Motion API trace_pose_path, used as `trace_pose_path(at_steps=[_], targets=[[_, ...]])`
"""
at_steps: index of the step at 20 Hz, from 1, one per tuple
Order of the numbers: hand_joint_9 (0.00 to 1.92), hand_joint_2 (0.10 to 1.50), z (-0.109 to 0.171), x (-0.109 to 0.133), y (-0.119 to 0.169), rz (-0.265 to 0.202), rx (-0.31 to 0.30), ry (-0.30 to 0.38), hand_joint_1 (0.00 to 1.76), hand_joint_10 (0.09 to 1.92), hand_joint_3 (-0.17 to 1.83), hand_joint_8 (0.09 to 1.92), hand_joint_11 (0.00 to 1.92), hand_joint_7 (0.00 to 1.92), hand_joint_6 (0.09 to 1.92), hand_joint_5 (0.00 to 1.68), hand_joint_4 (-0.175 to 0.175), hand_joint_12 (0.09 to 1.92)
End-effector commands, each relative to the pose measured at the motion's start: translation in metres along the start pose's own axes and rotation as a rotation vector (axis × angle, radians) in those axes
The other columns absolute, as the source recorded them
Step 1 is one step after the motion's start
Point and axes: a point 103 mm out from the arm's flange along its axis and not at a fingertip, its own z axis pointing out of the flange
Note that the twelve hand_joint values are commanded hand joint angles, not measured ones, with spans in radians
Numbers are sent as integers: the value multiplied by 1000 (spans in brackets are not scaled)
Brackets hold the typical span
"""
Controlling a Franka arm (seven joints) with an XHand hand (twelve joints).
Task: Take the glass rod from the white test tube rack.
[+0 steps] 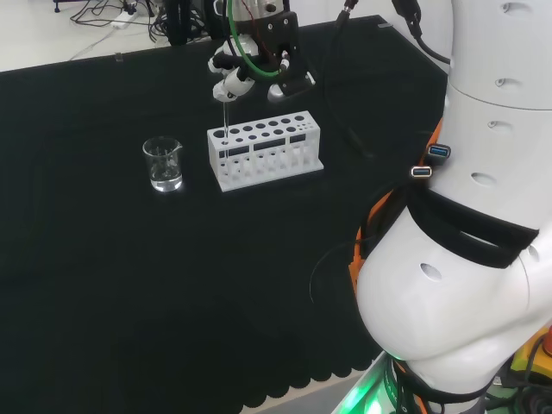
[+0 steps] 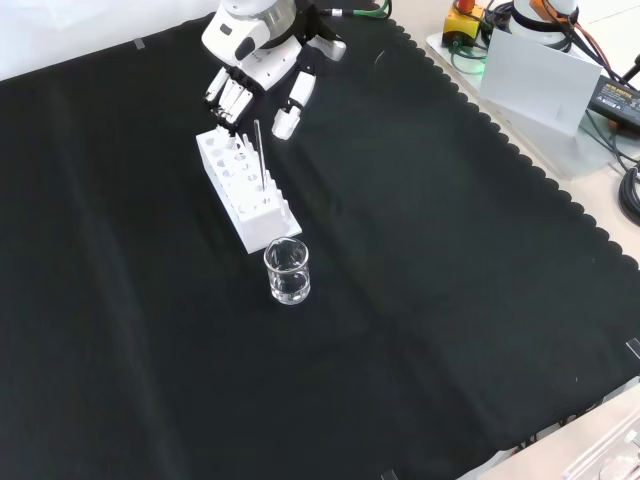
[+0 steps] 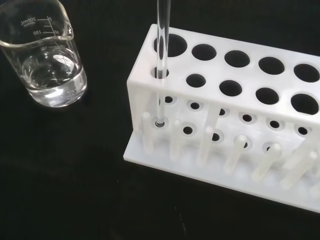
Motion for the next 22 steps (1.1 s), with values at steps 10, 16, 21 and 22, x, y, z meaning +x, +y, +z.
trace_pose_path(at_steps=[10, 16, 21, 22], targets=[[722, 1295, -3, 5, 2, -11, -10, -9, 592, 660, -175, 731, 396, 364, 341, 504, -140, 1344], [851, 1344, -4, 5, 1, -10, -18, -21, 637, 643, -175, 740, 446, 586, 818, 483, -163, 1327], [884, 1352, -3, 6, 1, -12, -19, -30, 651, 648, -175, 752, 471, 665, 882, 499, -167, 1321], [889, 1352, -3, 7, 1, -14, -20, -32, 654, 650, -175, 755, 478, 679, 892, 503, -168, 1320]])
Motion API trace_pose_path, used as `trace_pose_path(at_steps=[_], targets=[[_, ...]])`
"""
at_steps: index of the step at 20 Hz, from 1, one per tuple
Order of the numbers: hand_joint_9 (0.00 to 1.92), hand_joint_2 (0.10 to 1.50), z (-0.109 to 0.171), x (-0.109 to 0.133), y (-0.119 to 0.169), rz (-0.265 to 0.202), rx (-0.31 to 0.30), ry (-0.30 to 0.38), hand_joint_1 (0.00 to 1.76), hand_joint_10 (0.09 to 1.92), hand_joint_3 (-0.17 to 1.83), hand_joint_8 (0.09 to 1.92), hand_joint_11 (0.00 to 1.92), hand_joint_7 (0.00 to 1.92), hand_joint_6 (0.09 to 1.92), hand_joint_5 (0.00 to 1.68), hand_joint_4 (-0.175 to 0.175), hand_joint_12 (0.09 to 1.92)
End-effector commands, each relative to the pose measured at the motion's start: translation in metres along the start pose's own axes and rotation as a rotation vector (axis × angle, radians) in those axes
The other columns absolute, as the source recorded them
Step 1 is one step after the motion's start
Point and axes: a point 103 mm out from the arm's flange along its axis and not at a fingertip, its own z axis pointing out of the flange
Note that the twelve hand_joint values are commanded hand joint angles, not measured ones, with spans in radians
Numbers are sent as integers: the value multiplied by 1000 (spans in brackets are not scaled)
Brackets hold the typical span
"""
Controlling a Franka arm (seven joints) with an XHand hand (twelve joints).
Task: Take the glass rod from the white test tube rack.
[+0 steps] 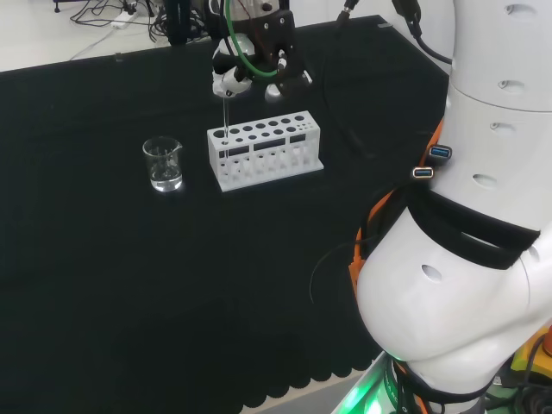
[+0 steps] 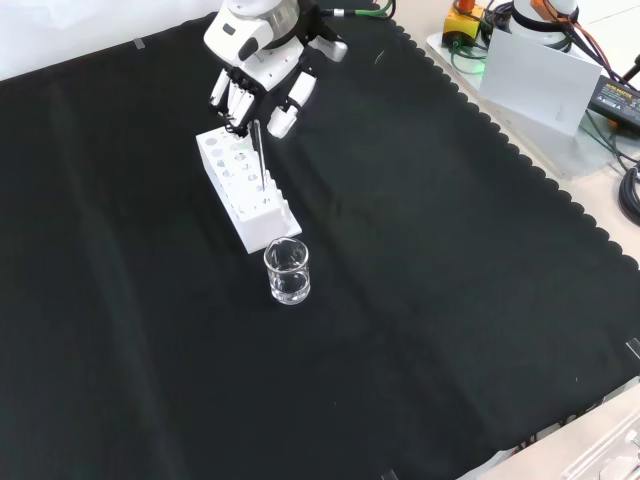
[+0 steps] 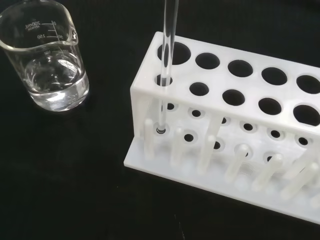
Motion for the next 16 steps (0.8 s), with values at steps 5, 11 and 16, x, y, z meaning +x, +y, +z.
trace_pose_path(at_steps=[5, 11, 16], targets=[[932, 1357, 0, 4, 1, -3, -15, -22, 673, 659, -175, 764, 516, 734, 929, 524, -174, 1310], [1020, 1365, 0, 12, 8, -12, -64, -70, 839, 663, -175, 786, 652, 790, 983, 583, -175, 1264], [1147, 1296, 0, 15, 13, -25, -194, -49, 1046, 735, -52, 930, 1009, 936, 1382, 694, -173, 1140]])
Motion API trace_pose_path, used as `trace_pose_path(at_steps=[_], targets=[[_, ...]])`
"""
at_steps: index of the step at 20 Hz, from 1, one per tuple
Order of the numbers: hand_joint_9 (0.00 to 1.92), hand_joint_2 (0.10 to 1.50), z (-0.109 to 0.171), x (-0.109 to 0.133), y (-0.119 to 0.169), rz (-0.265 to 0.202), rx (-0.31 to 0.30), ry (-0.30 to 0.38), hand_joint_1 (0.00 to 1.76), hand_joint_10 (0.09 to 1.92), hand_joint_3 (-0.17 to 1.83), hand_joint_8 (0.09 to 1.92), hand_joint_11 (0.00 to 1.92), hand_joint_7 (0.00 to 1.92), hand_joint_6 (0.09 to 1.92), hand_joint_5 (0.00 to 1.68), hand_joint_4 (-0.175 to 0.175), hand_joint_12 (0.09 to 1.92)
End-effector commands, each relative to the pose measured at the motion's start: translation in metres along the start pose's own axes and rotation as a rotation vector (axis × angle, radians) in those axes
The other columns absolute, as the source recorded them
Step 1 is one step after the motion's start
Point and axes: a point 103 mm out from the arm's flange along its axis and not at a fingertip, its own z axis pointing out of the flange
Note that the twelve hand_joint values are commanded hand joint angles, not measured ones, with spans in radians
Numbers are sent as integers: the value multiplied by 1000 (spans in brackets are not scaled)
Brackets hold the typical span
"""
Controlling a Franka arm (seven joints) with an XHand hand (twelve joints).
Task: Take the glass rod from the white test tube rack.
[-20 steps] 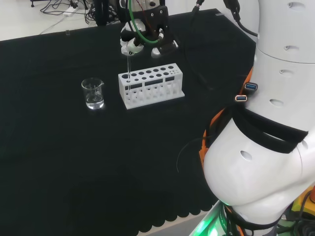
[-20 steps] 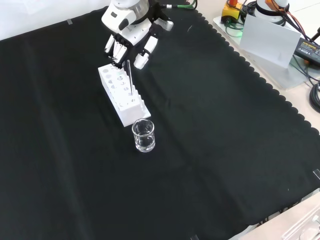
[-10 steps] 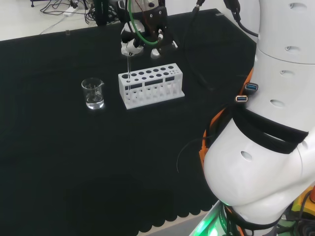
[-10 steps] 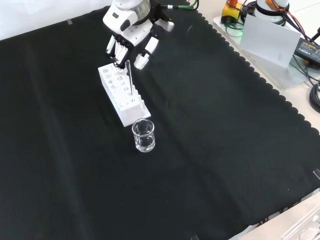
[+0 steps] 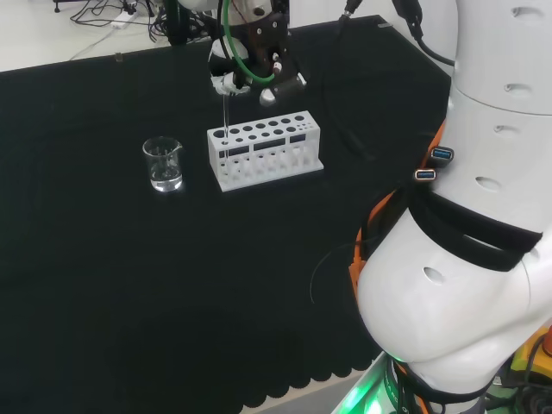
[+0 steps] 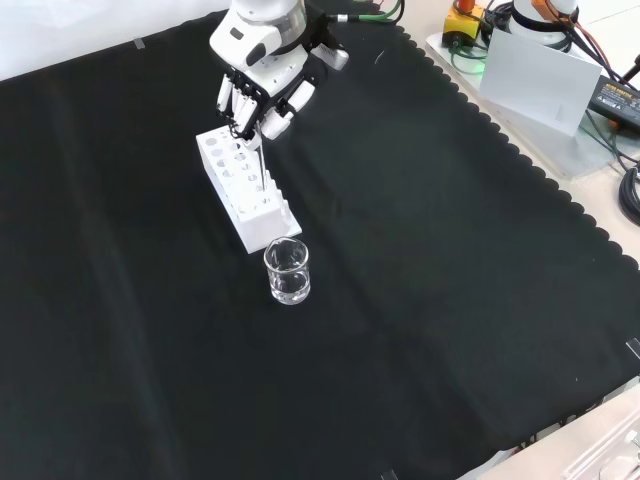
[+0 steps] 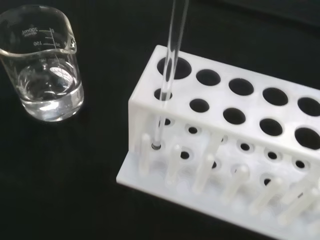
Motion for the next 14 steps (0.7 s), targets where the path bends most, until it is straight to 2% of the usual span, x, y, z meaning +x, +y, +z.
trace_pose_path(at_steps=[1, 2, 4, 7, 9, 11, 14], targets=[[1173, 1285, 0, 7, 6, -16, -163, 3, 1061, 752, -41, 952, 1123, 963, 1388, 709, -174, 1082], [1207, 1259, 0, 8, 5, -16, -202, -2, 1116, 774, -48, 1041, 1248, 967, 1348, 728, -138, 1008], [1276, 1245, 1, 8, 4, -18, -286, 4, 1197, 852, -132, 1122, 1425, 998, 1241, 780, -111, 854], [1378, 1188, -2, 10, 0, -28, -430, 41, 1265, 940, -171, 1032, 1505, 1107, 999, 915, -151, 803], [1449, 1144, -6, 14, -3, -36, -493, 31, 1290, 931, -175, 921, 1526, 1187, 823, 1017, -169, 826], [1525, 1107, -13, 16, -7, -34, -522, 22, 1306, 868, -175, 806, 1550, 1259, 645, 1118, -175, 834], [1594, 1072, -28, 18, -12, -28, -532, 12, 1318, 765, -175, 670, 1573, 1335, 438, 1233, -175, 795]])
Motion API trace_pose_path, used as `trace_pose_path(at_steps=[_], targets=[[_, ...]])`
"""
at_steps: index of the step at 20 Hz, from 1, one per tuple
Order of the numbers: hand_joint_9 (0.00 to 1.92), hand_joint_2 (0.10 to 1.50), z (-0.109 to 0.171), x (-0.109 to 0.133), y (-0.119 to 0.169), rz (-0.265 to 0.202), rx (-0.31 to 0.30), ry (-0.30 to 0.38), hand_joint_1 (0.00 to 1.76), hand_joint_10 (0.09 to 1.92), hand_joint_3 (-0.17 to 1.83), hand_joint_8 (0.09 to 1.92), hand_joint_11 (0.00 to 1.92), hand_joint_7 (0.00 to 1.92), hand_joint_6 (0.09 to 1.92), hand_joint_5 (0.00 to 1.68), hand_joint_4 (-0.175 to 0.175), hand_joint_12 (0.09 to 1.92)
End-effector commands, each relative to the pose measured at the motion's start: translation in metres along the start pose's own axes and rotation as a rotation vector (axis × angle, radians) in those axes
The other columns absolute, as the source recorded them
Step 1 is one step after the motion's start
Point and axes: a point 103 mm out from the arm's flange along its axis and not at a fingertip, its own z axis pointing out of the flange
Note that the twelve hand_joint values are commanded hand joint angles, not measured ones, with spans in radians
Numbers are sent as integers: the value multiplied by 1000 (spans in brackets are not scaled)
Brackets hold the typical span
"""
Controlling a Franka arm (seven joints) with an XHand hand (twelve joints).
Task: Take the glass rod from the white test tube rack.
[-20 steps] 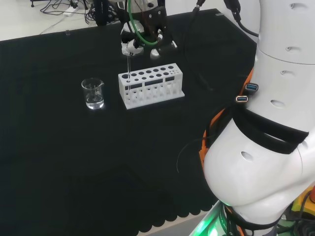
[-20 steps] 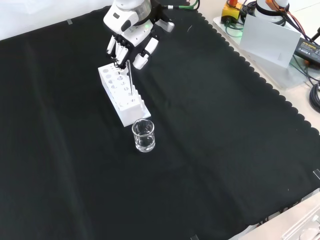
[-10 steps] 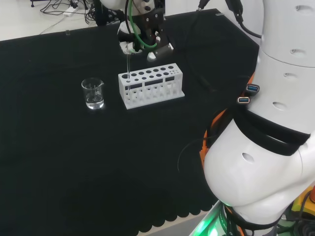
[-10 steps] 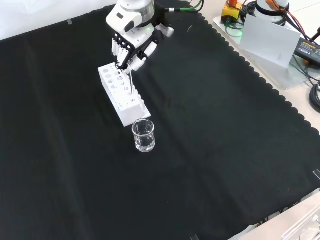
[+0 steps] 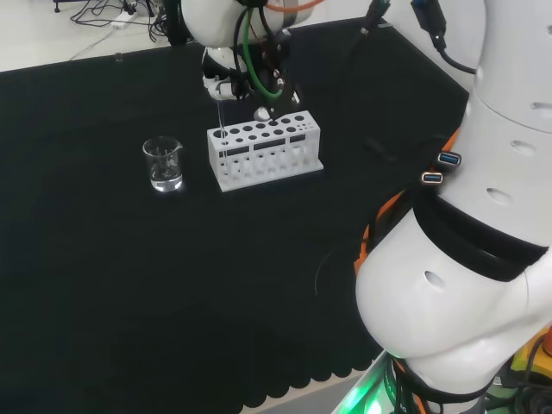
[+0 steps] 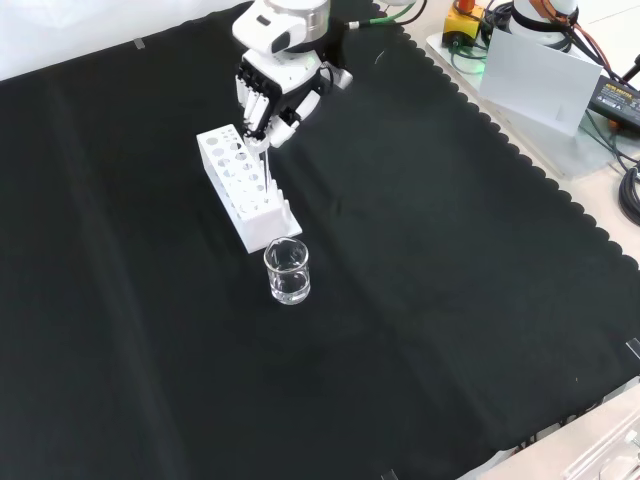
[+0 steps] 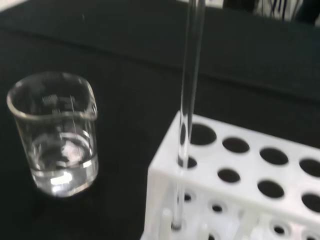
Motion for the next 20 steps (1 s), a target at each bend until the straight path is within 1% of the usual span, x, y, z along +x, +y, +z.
trace_pose_path(at_steps=[1, 5, 7, 12, 17, 20], targets=[[1610, 1065, -45, 5, -5, 0, -225, -15, 1320, 737, -175, 638, 1581, 1353, 392, 1257, -175, 778], [1648, 1054, -64, 7, -6, -3, -231, -24, 1324, 677, -175, 577, 1597, 1386, 313, 1298, -175, 739], [1659, 1050, -72, 6, -6, -3, -225, -29, 1325, 658, -175, 557, 1601, 1396, 274, 1318, -175, 728], [1675, 1046, -92, 2, -12, 14, -182, -42, 1326, 636, -175, 538, 1615, 1408, 212, 1348, -175, 717], [1689, 1042, -116, -1, -24, 36, -127, -58, 1327, 622, -175, 528, 1623, 1414, 150, 1379, -175, 715], [1693, 1041, -132, 0, -33, 40, -117, -67, 1328, 619, -175, 527, 1624, 1415, 127, 1390, -175, 716]])
